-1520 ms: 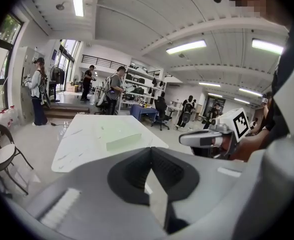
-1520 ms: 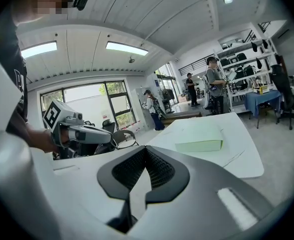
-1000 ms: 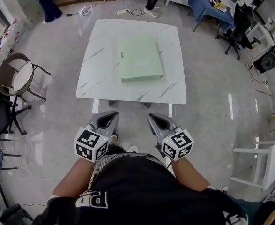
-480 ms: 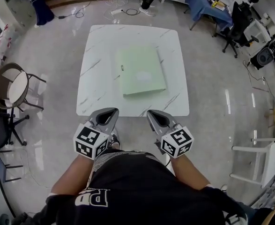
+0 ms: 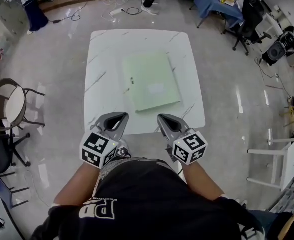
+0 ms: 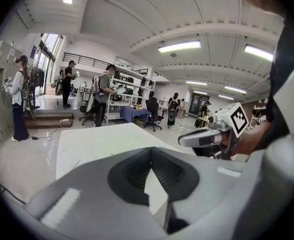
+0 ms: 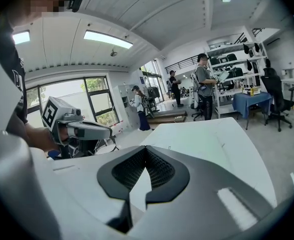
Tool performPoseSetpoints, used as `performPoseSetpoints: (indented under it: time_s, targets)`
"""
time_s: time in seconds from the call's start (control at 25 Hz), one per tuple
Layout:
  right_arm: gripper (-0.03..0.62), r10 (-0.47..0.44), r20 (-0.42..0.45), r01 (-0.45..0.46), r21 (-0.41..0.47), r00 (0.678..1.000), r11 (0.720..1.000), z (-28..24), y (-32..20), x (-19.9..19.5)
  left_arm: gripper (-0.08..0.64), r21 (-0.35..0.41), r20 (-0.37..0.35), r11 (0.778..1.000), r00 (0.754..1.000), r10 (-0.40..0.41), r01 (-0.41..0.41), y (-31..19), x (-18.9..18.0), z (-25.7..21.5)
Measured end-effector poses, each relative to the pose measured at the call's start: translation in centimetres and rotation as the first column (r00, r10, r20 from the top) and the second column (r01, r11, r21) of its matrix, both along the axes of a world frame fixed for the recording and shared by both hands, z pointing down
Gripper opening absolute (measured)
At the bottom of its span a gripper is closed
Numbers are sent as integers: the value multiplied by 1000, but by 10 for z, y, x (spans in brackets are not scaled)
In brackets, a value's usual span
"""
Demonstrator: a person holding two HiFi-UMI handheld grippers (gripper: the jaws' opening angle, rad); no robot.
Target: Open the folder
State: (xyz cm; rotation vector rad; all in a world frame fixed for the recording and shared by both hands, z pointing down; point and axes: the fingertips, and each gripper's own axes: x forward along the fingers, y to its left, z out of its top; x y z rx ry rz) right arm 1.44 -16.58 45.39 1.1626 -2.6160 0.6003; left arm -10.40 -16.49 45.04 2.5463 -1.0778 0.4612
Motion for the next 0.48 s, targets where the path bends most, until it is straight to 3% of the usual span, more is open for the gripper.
performPoseSetpoints:
  time_s: [0.48]
  targets:
    - [-2, 98, -1, -98, 9, 995, 995, 2, -34, -17, 54, -6, 24, 990, 990, 142, -142, -29, -10, 18]
